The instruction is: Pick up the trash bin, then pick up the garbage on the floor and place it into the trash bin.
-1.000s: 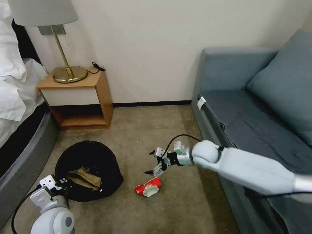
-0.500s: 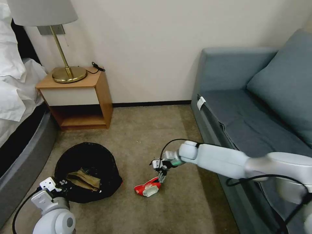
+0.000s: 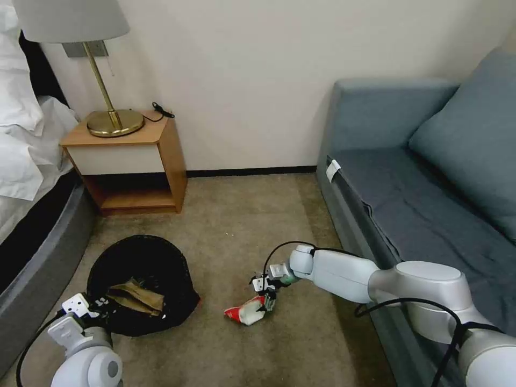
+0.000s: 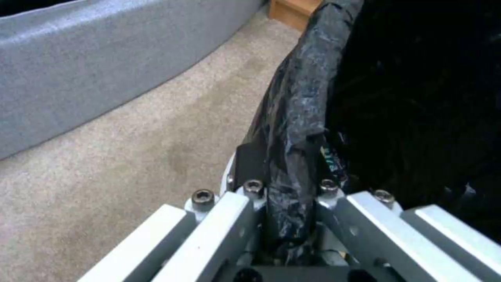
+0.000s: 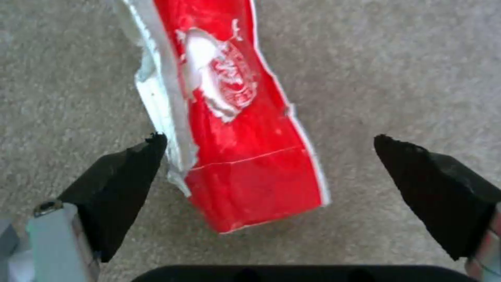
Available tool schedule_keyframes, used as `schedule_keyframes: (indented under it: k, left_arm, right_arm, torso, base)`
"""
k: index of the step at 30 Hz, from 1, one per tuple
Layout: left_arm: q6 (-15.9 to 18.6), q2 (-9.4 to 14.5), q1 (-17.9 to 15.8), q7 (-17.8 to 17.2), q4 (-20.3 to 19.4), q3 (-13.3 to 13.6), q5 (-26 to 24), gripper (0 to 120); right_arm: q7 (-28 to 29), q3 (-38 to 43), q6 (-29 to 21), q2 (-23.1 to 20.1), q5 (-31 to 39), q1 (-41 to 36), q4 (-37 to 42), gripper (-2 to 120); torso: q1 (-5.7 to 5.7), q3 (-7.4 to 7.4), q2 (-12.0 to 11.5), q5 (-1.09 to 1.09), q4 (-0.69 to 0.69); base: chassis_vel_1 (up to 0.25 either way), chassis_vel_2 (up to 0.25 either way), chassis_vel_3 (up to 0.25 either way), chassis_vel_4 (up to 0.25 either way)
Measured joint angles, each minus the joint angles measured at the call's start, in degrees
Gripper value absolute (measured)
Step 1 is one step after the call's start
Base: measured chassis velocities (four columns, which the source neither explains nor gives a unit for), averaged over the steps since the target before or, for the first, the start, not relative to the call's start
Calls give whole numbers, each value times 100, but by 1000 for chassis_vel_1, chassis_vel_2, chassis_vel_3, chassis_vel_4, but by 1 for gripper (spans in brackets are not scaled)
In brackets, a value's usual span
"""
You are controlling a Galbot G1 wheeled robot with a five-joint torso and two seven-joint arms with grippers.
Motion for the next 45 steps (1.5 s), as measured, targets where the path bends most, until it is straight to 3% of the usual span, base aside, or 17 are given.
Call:
schedule_keyframes:
  k: [8,11,36,45]
  left_arm:
    - [-33,-10,-4,-2,26,2,3,3]
    - [-34,-11,-3,-2,26,0,6,3]
    - [-44,-35,-32,-3,53,11,34,3]
    - [-24,-26,-60,-3,52,20,35,3]
  right_arm:
    - [82,13,141,40,-15,-63,-62,99]
    - [101,17,219,74,-9,-82,-108,93]
    - [132,32,517,96,116,-152,-179,2]
    - [215,152,471,-189,388,17,297,0]
  torso:
    - [0,0,0,1,0]
    - [0,0,0,0,0]
    - [0,0,0,1,0]
    - [0,0,0,1,0]
  base:
    - [0,0,0,0]
    - [0,0,0,0]
    - [0,0,0,0]
    - [0,0,0,0]
